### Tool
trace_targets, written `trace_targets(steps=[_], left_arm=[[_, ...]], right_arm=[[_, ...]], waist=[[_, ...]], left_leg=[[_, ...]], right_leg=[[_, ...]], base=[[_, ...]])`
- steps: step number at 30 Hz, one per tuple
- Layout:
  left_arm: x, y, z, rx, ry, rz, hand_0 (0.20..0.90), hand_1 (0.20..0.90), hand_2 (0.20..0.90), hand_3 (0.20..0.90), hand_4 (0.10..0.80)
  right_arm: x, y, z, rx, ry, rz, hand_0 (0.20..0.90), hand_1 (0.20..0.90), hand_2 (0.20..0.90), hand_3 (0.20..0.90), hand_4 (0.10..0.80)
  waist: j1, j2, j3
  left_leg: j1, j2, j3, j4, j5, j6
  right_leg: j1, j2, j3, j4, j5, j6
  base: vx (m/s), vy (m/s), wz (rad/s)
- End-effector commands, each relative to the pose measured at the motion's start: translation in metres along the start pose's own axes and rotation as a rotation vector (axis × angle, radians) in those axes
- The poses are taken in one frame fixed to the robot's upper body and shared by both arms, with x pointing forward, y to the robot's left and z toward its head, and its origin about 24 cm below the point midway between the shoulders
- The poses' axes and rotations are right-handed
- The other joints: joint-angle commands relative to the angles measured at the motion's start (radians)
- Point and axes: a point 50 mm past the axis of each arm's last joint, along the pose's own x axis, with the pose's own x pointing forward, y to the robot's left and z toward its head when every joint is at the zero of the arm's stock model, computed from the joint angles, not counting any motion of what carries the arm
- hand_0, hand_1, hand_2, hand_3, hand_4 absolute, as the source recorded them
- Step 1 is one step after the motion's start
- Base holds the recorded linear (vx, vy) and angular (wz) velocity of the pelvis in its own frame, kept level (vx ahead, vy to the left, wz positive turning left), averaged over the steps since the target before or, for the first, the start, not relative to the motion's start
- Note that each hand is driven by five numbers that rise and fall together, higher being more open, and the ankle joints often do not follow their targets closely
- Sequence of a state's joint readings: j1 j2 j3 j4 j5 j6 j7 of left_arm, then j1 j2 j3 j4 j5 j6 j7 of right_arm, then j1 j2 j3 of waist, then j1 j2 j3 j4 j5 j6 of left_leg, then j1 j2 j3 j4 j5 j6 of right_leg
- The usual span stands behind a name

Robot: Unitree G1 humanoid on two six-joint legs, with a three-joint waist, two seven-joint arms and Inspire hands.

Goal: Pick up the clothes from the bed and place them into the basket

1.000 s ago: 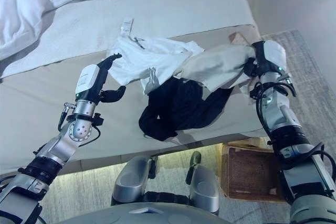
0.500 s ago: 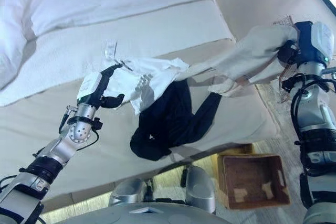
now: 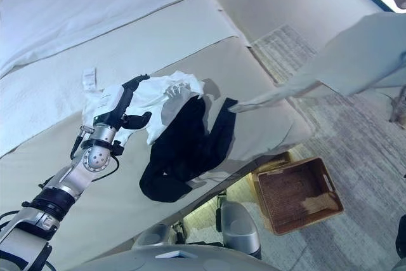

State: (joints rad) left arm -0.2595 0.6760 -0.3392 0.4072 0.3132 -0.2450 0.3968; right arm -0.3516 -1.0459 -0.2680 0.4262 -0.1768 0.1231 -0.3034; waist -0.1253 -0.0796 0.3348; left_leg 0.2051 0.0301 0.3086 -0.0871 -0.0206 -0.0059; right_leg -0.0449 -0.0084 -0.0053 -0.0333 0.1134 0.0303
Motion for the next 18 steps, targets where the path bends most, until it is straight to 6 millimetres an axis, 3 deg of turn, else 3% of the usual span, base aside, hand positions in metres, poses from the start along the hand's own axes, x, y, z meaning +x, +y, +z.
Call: trace_targets(steps=[1, 12, 18], left_arm=[[-0.007, -0.007, 0.001, -0.036, -0.039, 0.035, 0.900, 0.900, 0.900, 0.900, 0.800], [-0.007, -0.006, -0.004, -0.052, 0.012, 0.066, 0.900, 0.900, 0.900, 0.900, 0.800], [-0.004, -0.007, 0.000, -0.073, 0.015, 0.088, 0.900, 0.900, 0.900, 0.900, 0.800]], right_arm=[[0.013, -0.059, 0.006, -0.157, -0.088, -0.192, 0.300, 0.300, 0.300, 0.200, 0.100], [0.004, -0.099, -0.024, -0.130, 0.019, -0.339, 0.300, 0.300, 0.300, 0.200, 0.100], [0.008, -0.100, -0.021, -0.121, 0.010, -0.321, 0.300, 0.300, 0.300, 0.200, 0.100]], waist=[[-0.030, 0.010, -0.259], [-0.071, 0.018, -0.272], [-0.042, -0.002, -0.263]], left_leg=[[-0.083, 0.027, -0.047, 0.113, -0.100, 0.010], [-0.080, 0.029, -0.027, 0.098, -0.097, 0.003], [-0.152, -0.046, -0.138, 0.286, -0.194, 0.029]], right_leg=[[0.054, -0.037, 0.006, 0.073, -0.123, 0.092], [0.035, -0.019, 0.037, 0.086, -0.130, 0.088], [0.021, -0.021, 0.115, 0.118, -0.130, 0.071]], base=[[0.010, 0.013, -0.19], [-0.027, 0.007, -0.13], [-0.047, 0.070, -0.18]])
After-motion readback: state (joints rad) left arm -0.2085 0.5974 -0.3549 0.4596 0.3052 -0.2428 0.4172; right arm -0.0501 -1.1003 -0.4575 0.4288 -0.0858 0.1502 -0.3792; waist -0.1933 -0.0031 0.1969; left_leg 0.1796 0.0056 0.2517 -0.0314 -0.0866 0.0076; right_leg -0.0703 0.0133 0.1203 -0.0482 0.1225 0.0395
